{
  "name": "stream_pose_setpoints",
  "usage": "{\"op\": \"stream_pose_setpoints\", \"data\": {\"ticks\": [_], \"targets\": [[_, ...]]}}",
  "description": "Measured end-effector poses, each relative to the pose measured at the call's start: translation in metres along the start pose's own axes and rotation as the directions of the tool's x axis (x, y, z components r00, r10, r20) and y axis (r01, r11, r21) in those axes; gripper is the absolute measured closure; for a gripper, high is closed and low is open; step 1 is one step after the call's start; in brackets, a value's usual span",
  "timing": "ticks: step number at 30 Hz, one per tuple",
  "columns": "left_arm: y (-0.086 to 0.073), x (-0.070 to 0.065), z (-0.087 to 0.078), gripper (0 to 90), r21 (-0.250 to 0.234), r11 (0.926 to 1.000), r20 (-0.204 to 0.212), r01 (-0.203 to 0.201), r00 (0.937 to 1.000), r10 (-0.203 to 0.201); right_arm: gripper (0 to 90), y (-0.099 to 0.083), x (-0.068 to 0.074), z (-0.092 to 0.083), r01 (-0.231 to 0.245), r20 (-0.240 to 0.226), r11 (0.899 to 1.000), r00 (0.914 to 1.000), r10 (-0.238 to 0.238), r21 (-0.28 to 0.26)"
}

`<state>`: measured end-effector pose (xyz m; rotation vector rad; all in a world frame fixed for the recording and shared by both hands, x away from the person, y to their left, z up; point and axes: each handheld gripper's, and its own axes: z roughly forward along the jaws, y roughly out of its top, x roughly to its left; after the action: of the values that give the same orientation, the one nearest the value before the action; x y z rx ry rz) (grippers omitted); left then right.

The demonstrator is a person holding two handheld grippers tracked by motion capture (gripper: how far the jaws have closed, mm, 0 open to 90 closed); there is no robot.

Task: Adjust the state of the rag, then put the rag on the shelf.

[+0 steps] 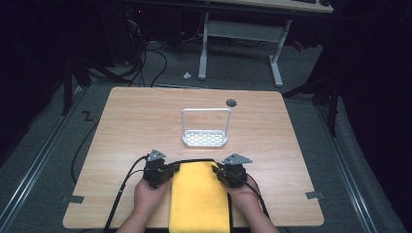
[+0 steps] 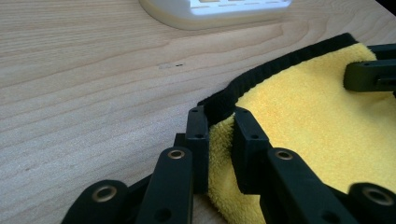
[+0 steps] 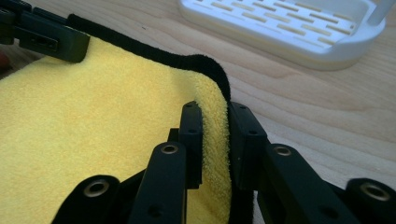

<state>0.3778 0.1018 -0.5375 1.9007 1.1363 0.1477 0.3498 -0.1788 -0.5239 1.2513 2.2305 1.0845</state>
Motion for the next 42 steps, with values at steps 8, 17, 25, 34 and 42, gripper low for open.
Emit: {"op": "stream_pose_setpoints", "data": {"ticks": [8, 17, 25, 34, 42], "targets": [[0.0, 0.001, -0.001, 79.1, -0.013, 0.9999, 0.012, 0.0, 0.9999, 0.0, 77.4, 0.0, 0.006, -0.008, 0.031, 0.022, 0.999, 0.9993, -0.03, -0.032], [-0.002, -0.003, -0.008, 81.2, -0.075, 0.9961, 0.009, -0.047, 0.9988, 0.047, 77.3, 0.005, 0.011, -0.012, 0.056, 0.049, 0.996, 0.9974, -0.053, -0.064], [0.008, -0.006, -0.025, 81.4, -0.16, 0.9859, -0.005, -0.05, 0.9987, 0.05, 77.3, 0.015, 0.017, -0.023, 0.077, 0.056, 0.99, 0.9959, -0.071, -0.116], [0.033, -0.02, -0.042, 81.4, -0.218, 0.9722, -0.011, -0.086, 0.9962, 0.086, 77.3, 0.032, 0.017, -0.041, 0.098, 0.076, 0.979, 0.9935, -0.085, -0.179], [0.053, -0.027, -0.057, 81.7, -0.263, 0.9619, -0.002, -0.076, 0.9969, 0.078, 77.3, 0.048, 0.016, -0.056, 0.11, 0.086, 0.965, 0.9921, -0.092, -0.237]]}}
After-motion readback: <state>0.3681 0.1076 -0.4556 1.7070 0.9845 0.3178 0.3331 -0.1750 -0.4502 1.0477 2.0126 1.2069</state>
